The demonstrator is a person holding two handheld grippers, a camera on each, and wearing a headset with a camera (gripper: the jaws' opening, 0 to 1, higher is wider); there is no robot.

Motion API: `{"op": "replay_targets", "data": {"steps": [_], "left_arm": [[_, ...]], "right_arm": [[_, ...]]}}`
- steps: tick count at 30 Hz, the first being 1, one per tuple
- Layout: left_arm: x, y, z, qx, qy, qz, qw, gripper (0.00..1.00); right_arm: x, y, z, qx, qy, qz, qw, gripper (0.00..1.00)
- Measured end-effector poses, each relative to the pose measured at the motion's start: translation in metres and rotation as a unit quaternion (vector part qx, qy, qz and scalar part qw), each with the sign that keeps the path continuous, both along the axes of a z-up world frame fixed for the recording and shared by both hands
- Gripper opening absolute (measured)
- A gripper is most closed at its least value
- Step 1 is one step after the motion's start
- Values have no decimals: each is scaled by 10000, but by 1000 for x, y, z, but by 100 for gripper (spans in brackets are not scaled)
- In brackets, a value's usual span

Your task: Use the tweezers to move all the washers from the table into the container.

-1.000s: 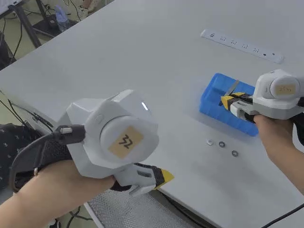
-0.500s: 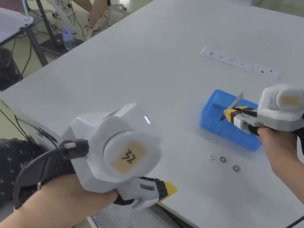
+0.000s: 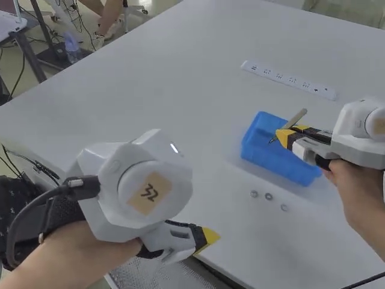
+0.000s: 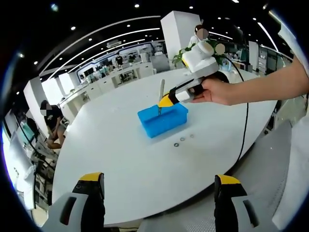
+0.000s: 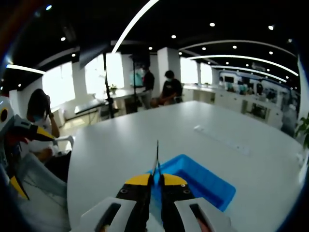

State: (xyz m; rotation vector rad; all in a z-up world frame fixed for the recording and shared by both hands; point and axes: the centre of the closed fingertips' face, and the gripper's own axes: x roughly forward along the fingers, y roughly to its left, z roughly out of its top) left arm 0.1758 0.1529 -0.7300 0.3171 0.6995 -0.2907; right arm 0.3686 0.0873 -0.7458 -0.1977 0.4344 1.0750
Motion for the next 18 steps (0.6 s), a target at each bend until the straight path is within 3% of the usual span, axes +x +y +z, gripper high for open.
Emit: {"op": "replay_targets", "data": {"steps": [4, 7, 12, 18], "left_arm": [[-2, 4, 0, 2, -6, 65, 10000, 95], [-4, 5, 0, -148, -25, 137, 9998, 96], [-6, 3, -1, -167, -16, 171, 9997, 97], [-6, 1, -2, -149, -16, 171, 9997, 97]], "right_arm": [[-15, 0, -3, -16, 36, 87, 10000, 4], [-24, -5, -7, -51, 59, 114, 9999, 4], [-40, -5, -22, -184, 195, 232, 9994, 4], [-48, -13, -44, -389, 323, 264, 9984, 4]]}}
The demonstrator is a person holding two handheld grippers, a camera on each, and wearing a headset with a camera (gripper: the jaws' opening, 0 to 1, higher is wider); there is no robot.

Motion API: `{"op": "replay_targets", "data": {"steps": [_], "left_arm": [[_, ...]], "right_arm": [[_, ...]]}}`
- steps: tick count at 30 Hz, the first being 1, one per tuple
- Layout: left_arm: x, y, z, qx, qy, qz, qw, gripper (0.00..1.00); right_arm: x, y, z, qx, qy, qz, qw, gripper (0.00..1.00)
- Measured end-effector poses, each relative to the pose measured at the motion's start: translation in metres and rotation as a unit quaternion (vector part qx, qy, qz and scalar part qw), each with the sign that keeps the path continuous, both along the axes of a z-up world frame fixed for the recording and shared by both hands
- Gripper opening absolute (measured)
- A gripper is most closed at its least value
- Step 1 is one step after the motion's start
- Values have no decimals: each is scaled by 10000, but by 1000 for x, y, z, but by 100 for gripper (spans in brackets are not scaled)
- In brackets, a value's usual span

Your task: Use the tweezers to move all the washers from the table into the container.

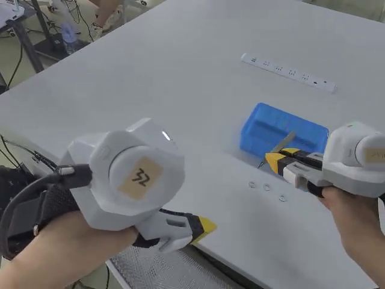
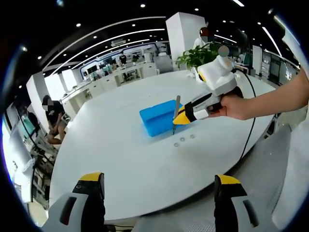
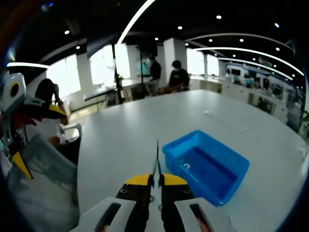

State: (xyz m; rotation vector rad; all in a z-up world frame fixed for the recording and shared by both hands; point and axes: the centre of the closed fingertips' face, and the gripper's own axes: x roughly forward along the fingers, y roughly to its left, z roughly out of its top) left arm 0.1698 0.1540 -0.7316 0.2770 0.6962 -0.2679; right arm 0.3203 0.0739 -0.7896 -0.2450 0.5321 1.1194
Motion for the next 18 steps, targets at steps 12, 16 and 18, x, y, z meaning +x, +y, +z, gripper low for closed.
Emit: {"op": "replay_targets", "data": {"steps": [12, 16, 18], "left_arm": [[0, -1, 0, 53, 39, -31, 10000, 96], [0, 0, -1, 85, 71, -47, 9999, 96], [1, -1, -2, 91, 82, -60, 9999, 96]], "right_arm": [[-6, 1, -21, -296, 84, 165, 9994, 4], [-8, 4, -24, -339, 109, 221, 9991, 4], [-8, 4, -28, -424, 49, 285, 9987, 4]]}}
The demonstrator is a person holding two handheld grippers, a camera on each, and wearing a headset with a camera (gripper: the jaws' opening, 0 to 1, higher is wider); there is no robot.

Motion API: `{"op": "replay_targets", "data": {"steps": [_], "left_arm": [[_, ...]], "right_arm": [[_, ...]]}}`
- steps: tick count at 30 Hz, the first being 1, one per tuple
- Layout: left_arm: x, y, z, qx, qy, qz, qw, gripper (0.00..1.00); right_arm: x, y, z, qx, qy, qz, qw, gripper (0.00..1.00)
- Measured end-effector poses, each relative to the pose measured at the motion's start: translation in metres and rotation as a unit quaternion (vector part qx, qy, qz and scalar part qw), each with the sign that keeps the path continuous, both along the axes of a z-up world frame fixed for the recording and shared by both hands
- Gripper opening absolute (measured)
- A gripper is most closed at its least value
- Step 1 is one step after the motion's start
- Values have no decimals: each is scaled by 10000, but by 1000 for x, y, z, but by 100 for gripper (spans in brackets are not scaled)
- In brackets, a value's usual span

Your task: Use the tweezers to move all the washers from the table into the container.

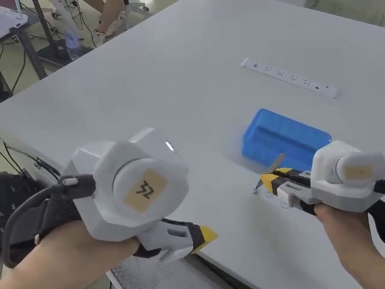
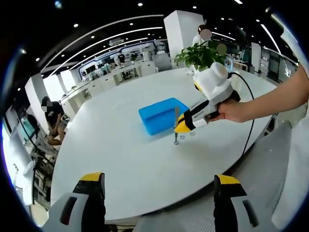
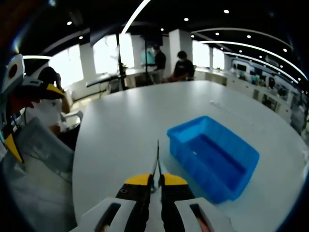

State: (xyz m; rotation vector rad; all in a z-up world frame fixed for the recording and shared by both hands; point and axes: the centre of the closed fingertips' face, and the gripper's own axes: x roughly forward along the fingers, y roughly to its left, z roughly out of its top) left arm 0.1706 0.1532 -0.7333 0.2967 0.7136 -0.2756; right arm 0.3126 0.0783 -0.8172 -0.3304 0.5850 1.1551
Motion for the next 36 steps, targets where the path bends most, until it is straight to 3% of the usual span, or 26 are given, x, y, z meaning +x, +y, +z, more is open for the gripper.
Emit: {"op": "replay_targets", "data": {"steps": [4, 18, 33, 36], "left_arm": [[1, -1, 0, -60, 6, -4, 10000, 96], [1, 1, -3, 36, 54, -25, 10000, 95], [1, -1, -3, 65, 38, -61, 10000, 95], [0, -1, -2, 54, 21, -52, 10000, 95]], "right_arm": [[2, 0, 2, 69, 83, -27, 9999, 4], [-4, -1, 1, 87, 141, -38, 9999, 4], [-6, 0, 0, -77, -222, 48, 9997, 3], [-2, 1, 0, -117, -95, -50, 9999, 3]]}}
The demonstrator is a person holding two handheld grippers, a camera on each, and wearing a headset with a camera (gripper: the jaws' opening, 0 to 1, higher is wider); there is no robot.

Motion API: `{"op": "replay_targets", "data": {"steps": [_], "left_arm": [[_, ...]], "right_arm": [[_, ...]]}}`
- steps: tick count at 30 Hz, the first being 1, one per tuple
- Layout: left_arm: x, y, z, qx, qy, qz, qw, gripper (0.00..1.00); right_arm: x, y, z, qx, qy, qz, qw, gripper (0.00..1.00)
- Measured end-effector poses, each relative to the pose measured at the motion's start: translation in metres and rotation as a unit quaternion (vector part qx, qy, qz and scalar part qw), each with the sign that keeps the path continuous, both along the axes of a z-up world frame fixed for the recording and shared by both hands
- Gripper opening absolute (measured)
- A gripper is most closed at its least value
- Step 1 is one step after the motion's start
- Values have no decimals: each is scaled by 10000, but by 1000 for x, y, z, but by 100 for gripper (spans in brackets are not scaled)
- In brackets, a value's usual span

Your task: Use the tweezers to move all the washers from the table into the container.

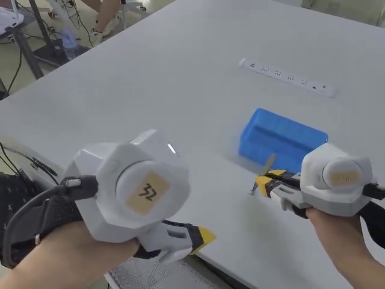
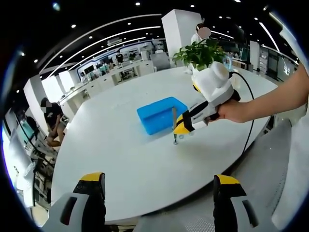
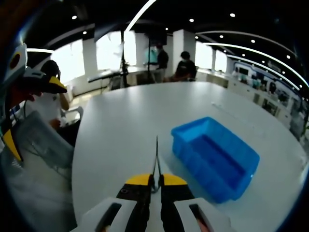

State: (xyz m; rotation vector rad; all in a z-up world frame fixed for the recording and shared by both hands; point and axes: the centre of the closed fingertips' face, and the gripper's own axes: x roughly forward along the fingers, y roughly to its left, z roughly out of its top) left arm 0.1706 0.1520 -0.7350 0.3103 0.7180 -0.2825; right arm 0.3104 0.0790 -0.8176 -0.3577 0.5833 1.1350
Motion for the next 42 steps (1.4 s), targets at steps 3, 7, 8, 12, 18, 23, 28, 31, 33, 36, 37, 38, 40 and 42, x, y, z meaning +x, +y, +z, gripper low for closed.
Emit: {"op": "replay_targets", "data": {"steps": [3, 7, 8, 12, 18, 23, 28, 31, 33, 36, 37, 38, 40, 42], "left_arm": [[-1, 0, 1, 12, -14, 5, 10000, 95], [-2, 1, 3, 52, -27, 10, 10000, 95], [-3, 1, 3, 58, -28, 12, 10000, 95], [-5, 2, 2, 75, -9, 5, 10000, 95], [-4, 1, 3, 83, -31, -10, 10000, 95], [-3, 0, 5, 57, -68, -25, 10000, 95], [-3, 1, 6, 78, -51, -21, 10000, 95], [-3, 0, 6, 88, -41, -27, 9999, 95], [-4, 0, 6, 104, -30, -30, 9999, 95], [-4, -2, 6, 110, -4, -48, 9999, 95], [-4, -2, 6, 113, -1, -54, 9999, 95], [-4, -2, 6, 116, 4, -61, 9999, 95], [-4, -3, 6, 121, 15, -67, 9999, 95], [-4, -3, 6, 124, 20, -68, 9999, 95]], "right_arm": [[3, 1, -1, -21, 45, -22, 10000, 3], [3, 1, 6, 68, 41, -83, 9999, 3], [2, -1, 13, 100, 39, -108, 9999, 3], [4, 1, 22, 201, 26, -123, 9997, 2], [11, 2, 37, 444, 86, -223, 9987, 2], [16, 0, 49, 588, 120, -351, 9976, 2], [29, -4, 55, 746, 148, -489, 9959, 2], [33, -5, 61, 788, 116, -525, 9954, 2], [36, -5, 63, 786, 63, -543, 9954, 2], [45, -6, 67, 818, 10, -576, 9950, 2], [49, -5, 69, 838, -7, -592, 9947, 2], [51, -5, 70, 846, -33, -609, 9945, 2], [60, -7, 73, 859, -112, -647, 9941, 2], [63, -5, 74, 878, -156, -673, 9937, 2]]}}
